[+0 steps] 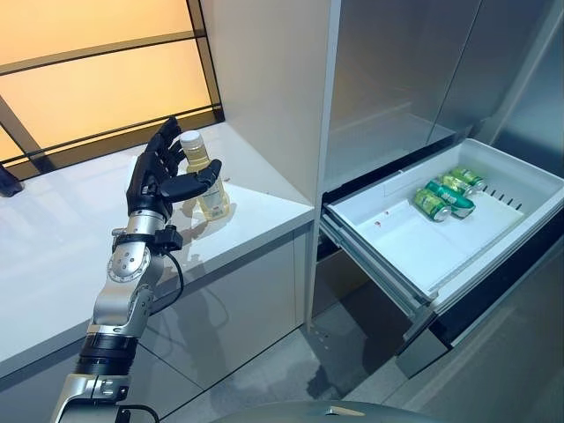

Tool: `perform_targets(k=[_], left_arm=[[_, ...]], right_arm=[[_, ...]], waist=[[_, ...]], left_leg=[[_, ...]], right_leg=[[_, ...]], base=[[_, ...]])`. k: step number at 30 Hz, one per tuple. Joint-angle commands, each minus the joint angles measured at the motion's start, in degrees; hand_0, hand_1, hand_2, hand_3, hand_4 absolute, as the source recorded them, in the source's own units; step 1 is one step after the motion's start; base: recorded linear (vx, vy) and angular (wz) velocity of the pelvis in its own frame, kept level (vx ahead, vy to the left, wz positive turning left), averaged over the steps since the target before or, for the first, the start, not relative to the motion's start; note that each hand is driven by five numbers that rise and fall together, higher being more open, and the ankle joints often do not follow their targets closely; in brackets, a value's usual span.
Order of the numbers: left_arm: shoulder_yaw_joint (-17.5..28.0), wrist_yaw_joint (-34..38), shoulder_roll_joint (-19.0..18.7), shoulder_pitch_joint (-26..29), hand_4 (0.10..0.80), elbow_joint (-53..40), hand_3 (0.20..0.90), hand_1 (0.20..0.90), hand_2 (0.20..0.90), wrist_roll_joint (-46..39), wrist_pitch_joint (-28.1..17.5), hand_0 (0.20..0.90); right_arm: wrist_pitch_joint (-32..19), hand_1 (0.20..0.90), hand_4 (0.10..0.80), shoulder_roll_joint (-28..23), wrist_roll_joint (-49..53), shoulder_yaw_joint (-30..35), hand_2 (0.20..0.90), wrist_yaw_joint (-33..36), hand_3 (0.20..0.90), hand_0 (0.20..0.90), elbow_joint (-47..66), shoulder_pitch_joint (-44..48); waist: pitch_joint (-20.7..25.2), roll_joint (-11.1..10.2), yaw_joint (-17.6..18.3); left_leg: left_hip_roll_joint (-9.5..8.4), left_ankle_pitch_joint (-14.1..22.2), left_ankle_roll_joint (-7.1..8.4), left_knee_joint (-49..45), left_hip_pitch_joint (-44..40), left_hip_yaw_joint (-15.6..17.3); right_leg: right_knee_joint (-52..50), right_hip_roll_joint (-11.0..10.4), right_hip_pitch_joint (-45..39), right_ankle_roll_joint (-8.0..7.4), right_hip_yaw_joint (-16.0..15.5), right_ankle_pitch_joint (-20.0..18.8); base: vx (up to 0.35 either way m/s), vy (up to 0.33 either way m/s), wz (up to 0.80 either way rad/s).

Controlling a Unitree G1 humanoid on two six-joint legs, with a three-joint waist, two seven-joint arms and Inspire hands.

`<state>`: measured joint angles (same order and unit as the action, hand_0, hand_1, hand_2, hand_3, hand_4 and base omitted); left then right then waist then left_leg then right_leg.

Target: Put drinks into fridge and close the fridge

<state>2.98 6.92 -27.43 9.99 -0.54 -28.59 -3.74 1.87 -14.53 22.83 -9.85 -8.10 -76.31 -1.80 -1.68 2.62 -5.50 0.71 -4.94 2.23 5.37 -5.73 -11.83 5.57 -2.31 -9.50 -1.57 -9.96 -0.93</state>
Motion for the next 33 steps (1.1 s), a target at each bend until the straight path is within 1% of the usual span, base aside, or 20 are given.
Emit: perform_targets(k=[1, 7, 16, 21, 30, 33], left_arm=[[2.43, 0.49, -4.73, 5.66, 0.800, -0.97, 0.900, 0.900, 0.900, 2.05, -4.86, 0.900], [2.17, 1.58, -4.59, 6.03, 0.800, 1.17, 0.900, 0.900, 0.900, 3.72, -4.52, 0.900], [1.51, 2.57, -4.59, 7.59, 0.800, 5.09, 0.900, 0.900, 0.900, 3.37, -4.19, 0.900], [1.68, 4.11, -4.51, 8.63, 0.800, 8.38, 0.900, 0.900, 0.900, 2.69, -5.95, 0.900], [1.42, 4.86, -3.95, 10.06, 0.800, 10.33, 0.900, 0.900, 0.900, 2.59, -6.87, 0.900], [1.55, 4.87, -3.98, 10.50, 0.800, 10.69, 0.900, 0.900, 0.900, 1.41, -7.39, 0.900]], right_arm=[[0.22, 0.900, 0.800, 2.15, -1.90, -0.95, 0.900, -1.59, 0.900, 0.900, 0.09, 2.15], [0.50, 0.900, 0.800, 2.13, -2.17, -0.92, 0.900, -1.66, 0.900, 0.900, 0.50, 2.08], [0.68, 0.900, 0.800, 2.05, -2.71, -0.52, 0.900, -1.75, 0.900, 0.900, 0.54, 1.62], [1.08, 0.900, 0.800, 2.01, -3.02, -0.53, 0.900, -1.76, 0.900, 0.900, 1.15, 1.39], [1.44, 0.900, 0.800, 2.20, -3.07, -0.58, 0.900, -1.55, 0.900, 0.900, 1.41, 1.42], [1.26, 0.900, 0.800, 2.22, -3.02, -0.60, 0.900, -1.68, 0.900, 0.900, 1.25, 1.39]], waist=[[0.97, -1.38, 0.29], [0.99, -1.39, 0.84], [1.16, -1.28, 2.04], [1.25, -1.32, 2.93], [1.17, -1.45, 3.62], [1.24, -1.47, 3.75]], left_leg=[[-3.05, 4.64, -2.80, -0.37, -2.00, 5.04], [-3.13, 4.85, -3.04, -0.37, -2.35, 5.64], [-3.19, 5.18, -3.30, -0.37, -2.82, 6.94], [-3.23, 5.40, -3.49, -0.37, -3.01, 7.65], [-3.35, 5.75, -3.87, -0.37, -3.37, 8.29], [-3.45, 5.88, -3.94, -0.37, -3.45, 8.37]], right_leg=[[-1.05, 0.30, -0.50, 0.33, 2.70, 1.01], [-1.10, 0.25, -0.59, 0.22, 3.21, 0.95], [-1.29, 0.07, -0.53, -0.13, 4.00, 0.77], [-1.48, 0.05, -0.35, -0.25, 4.93, 0.73], [-1.99, -0.04, -0.17, -0.26, 5.75, 0.88], [-2.09, -0.05, -0.12, -0.29, 5.88, 0.90]], base=[[0.022, 0.011, -0.03], [0.018, 0.010, -0.04], [0.029, 0.017, -0.06], [0.029, 0.016, -0.06], [0.015, 0.009, -0.08], [0.000, 0.000, 0.00]])
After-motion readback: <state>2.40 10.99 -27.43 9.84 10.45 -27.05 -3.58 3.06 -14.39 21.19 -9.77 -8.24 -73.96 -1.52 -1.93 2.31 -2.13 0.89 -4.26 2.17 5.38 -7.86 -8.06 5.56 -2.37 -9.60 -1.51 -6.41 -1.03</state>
